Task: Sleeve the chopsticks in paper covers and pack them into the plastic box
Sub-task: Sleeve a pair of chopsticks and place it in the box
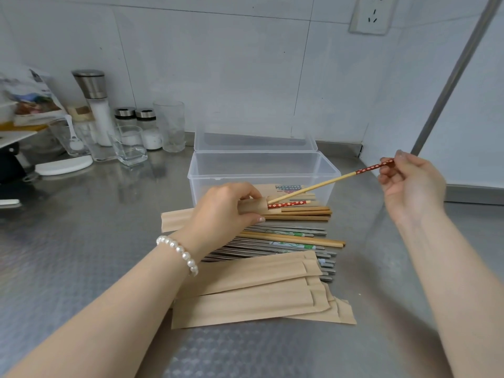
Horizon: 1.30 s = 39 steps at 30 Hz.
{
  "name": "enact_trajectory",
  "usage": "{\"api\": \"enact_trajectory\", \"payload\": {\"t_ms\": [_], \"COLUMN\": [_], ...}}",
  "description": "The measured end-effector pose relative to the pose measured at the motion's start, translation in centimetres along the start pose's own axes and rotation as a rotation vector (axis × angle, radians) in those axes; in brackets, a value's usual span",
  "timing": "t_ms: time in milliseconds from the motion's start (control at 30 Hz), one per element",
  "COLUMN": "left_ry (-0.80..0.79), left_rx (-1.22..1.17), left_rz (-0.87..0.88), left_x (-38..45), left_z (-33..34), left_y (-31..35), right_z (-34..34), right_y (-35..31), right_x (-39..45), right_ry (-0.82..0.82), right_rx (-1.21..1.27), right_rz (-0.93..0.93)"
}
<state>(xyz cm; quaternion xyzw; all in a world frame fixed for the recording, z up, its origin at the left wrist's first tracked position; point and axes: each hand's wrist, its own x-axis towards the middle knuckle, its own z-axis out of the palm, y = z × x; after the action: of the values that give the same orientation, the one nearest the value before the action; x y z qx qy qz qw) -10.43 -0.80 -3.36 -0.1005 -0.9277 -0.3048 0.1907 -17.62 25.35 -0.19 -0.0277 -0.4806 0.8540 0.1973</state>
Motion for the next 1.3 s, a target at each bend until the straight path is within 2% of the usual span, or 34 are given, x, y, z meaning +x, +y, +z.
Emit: {"api": "enact_trajectory", "payload": {"t_ms": [67, 233, 333, 800, 1033, 1100, 1200, 1267, 1300], "left_ry": [0.004, 0.012, 0.013, 0.026, 0.083, 0.152, 0.441, 0.62, 0.66], "left_rx": [-0.002, 0.01, 0.037, 0.082, 0.009, -0.006, -0.016, -0.094, -0.142], "left_rz": [0.005, -0.003, 0.012, 0.086, 0.113, 0.134, 0.127, 0.027, -0.033], "left_x": [0.0, 0.2, 0.2, 0.1, 0.3, 0.4, 0.9, 1.1, 1.2], "left_z": [0.0, 0.1, 0.2, 0.5, 0.5, -0.1, -1.9, -3.2, -3.7], "left_y": [0.0, -0.3, -0.3, -0.4, -0.6, -0.5, -0.9, -1.6, -1.9], "right_z": [0.3, 1.2, 1.7, 3.1, 3.6, 3.8, 3.4, 3.0, 2.8], "right_y": [0.3, 1.8, 2.7, 4.1, 4.2, 3.9, 2.9, 1.8, 1.3], "right_x": [-0.3, -1.8, -2.7, -4.6, -4.8, -4.9, -4.4, -3.7, -3.3], "right_ry": [-0.073, -0.384, -0.487, -0.557, -0.421, -0.379, -0.305, -0.23, -0.184], "right_rx": [-0.118, -0.705, -0.807, -0.748, -0.511, -0.449, -0.376, -0.341, -0.327], "right_rz": [0.035, 0.136, 0.146, 0.243, 0.253, 0.235, 0.201, 0.172, 0.152]}}
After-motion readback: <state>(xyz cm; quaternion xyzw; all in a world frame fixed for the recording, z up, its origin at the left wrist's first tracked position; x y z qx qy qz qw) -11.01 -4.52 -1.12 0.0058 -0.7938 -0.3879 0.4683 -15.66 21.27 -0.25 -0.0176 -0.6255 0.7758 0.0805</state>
